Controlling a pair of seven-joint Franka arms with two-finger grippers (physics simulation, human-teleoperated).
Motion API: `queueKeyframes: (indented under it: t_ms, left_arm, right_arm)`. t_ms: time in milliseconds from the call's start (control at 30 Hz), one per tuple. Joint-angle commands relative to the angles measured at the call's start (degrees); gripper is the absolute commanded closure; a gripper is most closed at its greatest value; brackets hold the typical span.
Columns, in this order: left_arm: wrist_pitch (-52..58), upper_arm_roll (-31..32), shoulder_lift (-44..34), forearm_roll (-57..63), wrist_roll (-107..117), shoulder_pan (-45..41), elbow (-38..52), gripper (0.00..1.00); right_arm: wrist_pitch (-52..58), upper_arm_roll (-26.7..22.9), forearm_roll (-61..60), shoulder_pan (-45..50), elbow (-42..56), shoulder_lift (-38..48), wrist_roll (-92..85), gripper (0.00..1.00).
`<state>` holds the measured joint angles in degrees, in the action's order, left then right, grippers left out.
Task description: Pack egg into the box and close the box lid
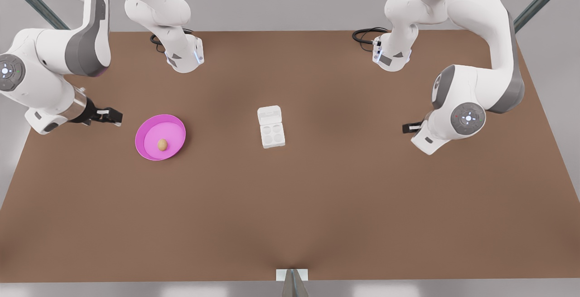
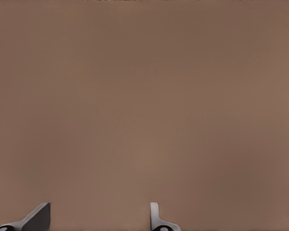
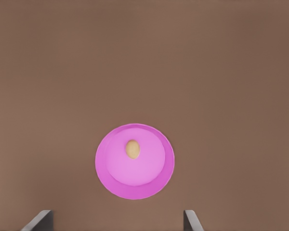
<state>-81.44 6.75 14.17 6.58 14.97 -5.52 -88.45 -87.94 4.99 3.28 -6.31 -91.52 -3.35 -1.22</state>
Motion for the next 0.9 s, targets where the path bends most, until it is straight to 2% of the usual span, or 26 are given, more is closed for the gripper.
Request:
queueKeyframes:
  t_ms: [0, 67, 167, 400, 500, 633, 867]
  left_arm:
    - [0.0, -0.1, 0.0, -0.6, 4.3, 0.1, 0.3, 0.00]
    - [0.5, -0.1, -0.1, -1.3, 4.4, 0.3, 0.5, 0.00]
    - [0.5, -0.2, 0.0, -1.3, 4.3, 0.8, 0.4, 0.00]
    - [1.3, -0.2, 0.0, -1.3, 3.0, 0.8, 0.4, 0.00]
    - [1.4, -0.2, 0.2, -1.3, 3.3, 0.7, 0.3, 0.00]
    - [2.2, -0.1, 0.5, -1.2, 3.1, 0.6, 0.3, 0.00]
    - [2.2, -0.1, 0.5, -1.0, 3.3, 0.3, 0.3, 0.00]
  right_arm:
    - [-4.3, -0.1, -1.2, 0.2, -0.9, 0.5, -0.7, 0.00]
    - [-5.0, 0.0, 0.1, 0.8, -1.5, -0.9, -1.0, 0.00]
    - [-17.1, 0.4, 3.0, 1.7, -8.8, -5.3, -1.0, 0.00]
    - [-28.3, 0.4, 0.7, 0.3, -9.8, -14.7, -5.6, 0.00]
    - [-35.5, 0.4, -0.4, -0.3, -15.6, -13.7, -6.3, 0.00]
    - [-48.8, 0.3, -0.8, -0.5, -29.7, -8.3, -7.0, 0.00]
    - [-55.3, 0.1, -1.0, -0.7, -39.4, -5.3, -6.8, 0.00]
